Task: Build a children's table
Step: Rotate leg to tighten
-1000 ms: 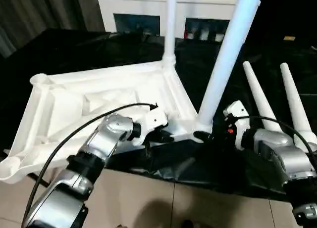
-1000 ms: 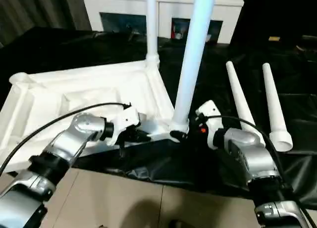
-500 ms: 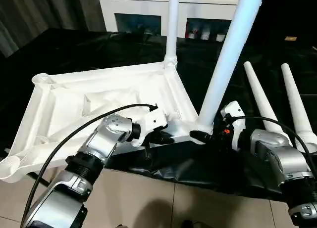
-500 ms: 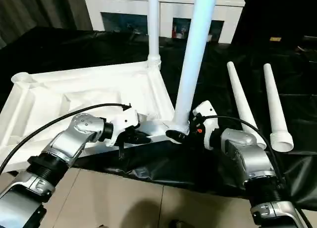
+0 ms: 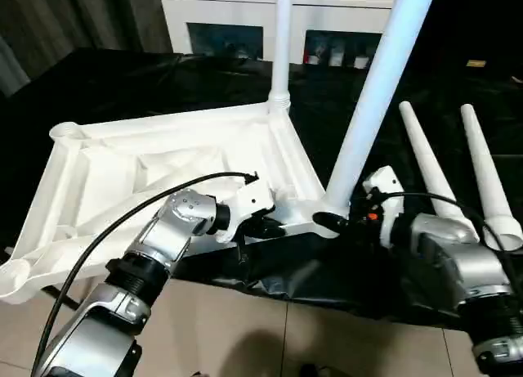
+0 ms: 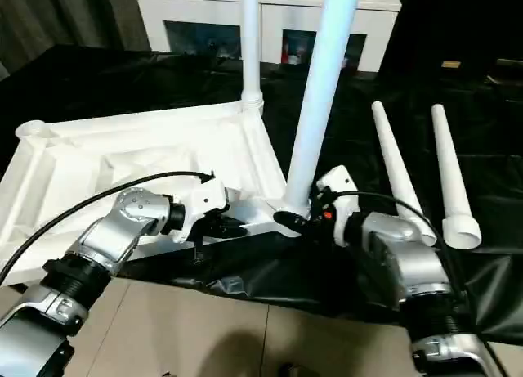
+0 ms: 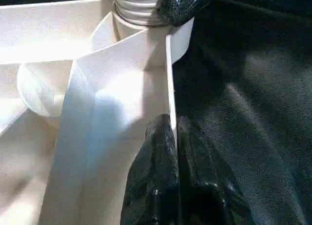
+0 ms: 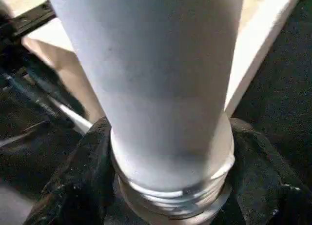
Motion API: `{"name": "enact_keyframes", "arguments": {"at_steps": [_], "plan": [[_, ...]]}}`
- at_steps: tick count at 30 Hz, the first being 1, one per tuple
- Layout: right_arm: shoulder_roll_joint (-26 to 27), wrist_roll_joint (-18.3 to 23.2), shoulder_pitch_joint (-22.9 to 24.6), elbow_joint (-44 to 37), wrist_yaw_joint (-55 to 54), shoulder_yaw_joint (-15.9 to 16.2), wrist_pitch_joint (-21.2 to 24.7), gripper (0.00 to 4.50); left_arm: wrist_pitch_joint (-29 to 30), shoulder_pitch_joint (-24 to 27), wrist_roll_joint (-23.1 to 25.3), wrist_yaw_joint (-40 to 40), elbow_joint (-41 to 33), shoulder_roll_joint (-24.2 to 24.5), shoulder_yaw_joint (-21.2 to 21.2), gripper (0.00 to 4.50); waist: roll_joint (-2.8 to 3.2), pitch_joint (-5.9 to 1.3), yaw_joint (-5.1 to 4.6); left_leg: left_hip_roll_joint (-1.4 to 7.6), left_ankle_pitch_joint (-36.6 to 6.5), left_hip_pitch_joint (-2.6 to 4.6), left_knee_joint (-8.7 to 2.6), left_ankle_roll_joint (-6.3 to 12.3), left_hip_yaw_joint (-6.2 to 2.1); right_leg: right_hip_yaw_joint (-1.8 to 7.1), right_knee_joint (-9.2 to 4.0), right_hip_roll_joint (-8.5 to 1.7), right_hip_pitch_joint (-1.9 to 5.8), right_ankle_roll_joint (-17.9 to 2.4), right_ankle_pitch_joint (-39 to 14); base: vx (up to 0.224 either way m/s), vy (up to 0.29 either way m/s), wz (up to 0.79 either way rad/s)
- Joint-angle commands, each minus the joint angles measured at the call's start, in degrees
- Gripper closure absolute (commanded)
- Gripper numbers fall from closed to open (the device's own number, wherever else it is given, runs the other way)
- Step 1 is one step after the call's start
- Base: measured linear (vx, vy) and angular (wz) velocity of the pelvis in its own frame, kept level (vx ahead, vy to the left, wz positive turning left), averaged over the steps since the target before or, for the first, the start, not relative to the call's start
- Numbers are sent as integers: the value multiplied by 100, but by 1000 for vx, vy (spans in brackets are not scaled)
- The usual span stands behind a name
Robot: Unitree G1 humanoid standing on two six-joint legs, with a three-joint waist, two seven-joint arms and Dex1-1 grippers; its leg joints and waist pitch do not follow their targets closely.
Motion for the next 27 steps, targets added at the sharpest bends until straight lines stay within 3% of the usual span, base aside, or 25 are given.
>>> {"name": "enact_keyframes", "arguments": {"at_steps": [1, 3, 5, 6, 8, 9, 10, 11, 12, 13, 15, 16, 18, 21, 22, 27], "plan": [[230, -200, 50, 267, -680, -67, 67, 164, 51, -80, -12, 280, -81, -174, 118, 450, -75, -480, -9, 75, 314, -96, -358, 709, 40, 327, -358, -304, 565, -628, -1707, 0, 0, 0], [545, -413, -30, 526, -1393, -81, 44, 165, 187, -189, 8, 797, 199, -446, 255, 450, -61, -473, -29, 57, 237, -91, -365, 633, 50, 311, -393, -291, 556, -567, -1869, 0, 0, 0], [925, -597, -228, 973, -2302, -192, 23, 166, 307, -340, 93, 1370, 501, -726, 334, 450, -58, -433, -116, 4, -238, -40, -387, 445, 75, 258, -541, -267, 510, -339, -2622, 0, 0, 0], [1084, -648, -347, 1207, -2682, -253, 30, 167, 372, -414, 98, 1597, 633, -861, 379, 450, -58, -433, -116, 4, -238, -40, -387, 445, 75, 258, -541, -267, 510, -339, -2622, 0, 0, 0], [1180, -679, -422, 1354, -2908, -292, 29, 168, 416, -459, 92, 1735, 711, -945, 410, 450, -51, -385, -172, -20, -660, 3, -385, 416, 82, 194, -671, -261, 492, -125, -3179, 0, 0, 0], [1180, -679, -422, 1354, -2908, -292, 29, 168, 416, -459, 92, 1735, 711, -945, 410, 450, -51, -364, -205, -48, -908, 31, -372, 423, 77, 127, -741, -252, 487, 73, -3510, 0, 0, 0], [1693, -586, -955, 2275, -3963, -578, -119, 168, 595, -783, 90, 2537, 1186, -1418, 575, 450, 2, -388, -234, -40, -992, 40, -377, 430, 55, 96, -763, -276, 501, 166, -3574, 0, 0, 0], [1693, -586, -955, 2275, -3963, -578, -119, 168, 595, -783, 90, 2537, 1186, -1418, 575, 450, 41, -364, -294, -21, -1082, 76, -373, 403, 61, 60, -817, -262, 446, 162, -3632, 0, 0, 0], [1693, -586, -955, 2275, -3963, -578, -119, 168, 595, -783, 90, 2537, 1186, -1418, 575, 450, 47, -364, -343, -7, -1198, 118, -364, 349, 31, -27, -854, -254, 462, 199, -3642, 0, 0, 0], [2005, -568, -1303, 2835, -4552, -729, -299, 169, 626, -994, 120, 3035, 1506, -1694, 678, 450, 79, -414, -402, 55, -1215, 90, -413, 400, -16, -50, -858, -290, 572, 206, -3244, 0, 0, 0], [2035, -577, -1339, 2890, -4605, -735, -323, 169, 624, -1017, 124, 3085, 1541, -1723, 691, 450, 90, -393, -469, 117, -1302, 103, -462, 440, -60, -72, -844, -298, 598, 52, -2956, 0, 0, 0], [2279, -652, -1658, 3290, -4901, -807, -620, 169, 466, -1211, 218, 3437, 1856, -1850, 742, 450, 59, -393, -529, 83, -1420, 82, -447, 463, -51, -87, -844, -311, 598, 45, -2989, 0, 0, 0], [2354, -699, -1782, 3434, -4974, -805, -740, 169, 419, -1282, 235, 3556, 1952, -1870, 777, 450, 66, -414, -573, 40, -1419, 70, -434, 442, -56, -101, -838, -343, 622, 32, -3048, 0, 0, 0], [2400, -678, -1890, 3496, -4894, -816, -972, 169, 331, -1318, 284, 3541, 1975, -1775, 762, 450, 37, -449, -560, 44, -1106, 30, -451, 522, -46, -39, -731, -390, 625, -235, -2659, 0, 0, 0], [2386, -655, -1904, 3474, -4831, -835, -1069, 135, 294, -1308, 315, 3474, 1963, -1713, 734, 450, 48, -472, -570, 64, -959, 10, -450, 559, -44, -2, -682, -404, 632, -364, -2475, 0, 0, 0], [2240, -611, -1887, 3308, -4526, -944, -1363, 77, 208, -1263, 354, 3244, 1984, -1533, 693, 450, 41, -532, -543, 77, -214, -122, -393, 880, -44, 86, -448, -428, 684, -804, -1521, 0, 0, 0]]}}
